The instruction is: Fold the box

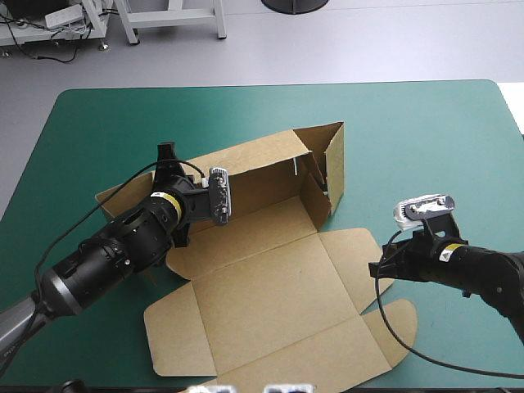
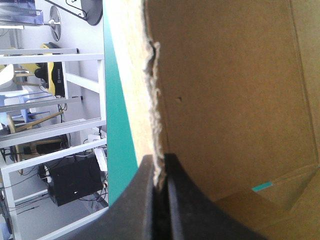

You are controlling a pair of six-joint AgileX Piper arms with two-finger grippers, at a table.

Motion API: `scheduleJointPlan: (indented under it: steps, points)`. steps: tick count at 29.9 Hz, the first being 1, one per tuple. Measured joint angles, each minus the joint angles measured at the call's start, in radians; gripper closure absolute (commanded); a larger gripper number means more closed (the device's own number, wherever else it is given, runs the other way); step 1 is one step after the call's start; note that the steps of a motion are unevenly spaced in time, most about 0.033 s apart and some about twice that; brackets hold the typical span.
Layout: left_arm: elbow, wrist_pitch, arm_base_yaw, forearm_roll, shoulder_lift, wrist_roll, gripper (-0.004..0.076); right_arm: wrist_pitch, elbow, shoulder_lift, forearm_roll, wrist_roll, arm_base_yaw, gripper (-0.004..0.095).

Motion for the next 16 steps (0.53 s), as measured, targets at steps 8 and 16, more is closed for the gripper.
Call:
scheduleJointPlan:
  steps: [8, 16]
  points:
    - [0.022, -0.004, 0.000, -0.002, -0.015, -0.006, 0.0729, 0.015, -0.056, 0.074, 0.046, -0.017, 0.000, 0.0926]
    - [0.063, -0.024, -0.024, 0.077, -0.019, -0.089, 0.0729, 0.040, -0.115, 0.117, 0.056, -0.022, 0.000, 0.0925]
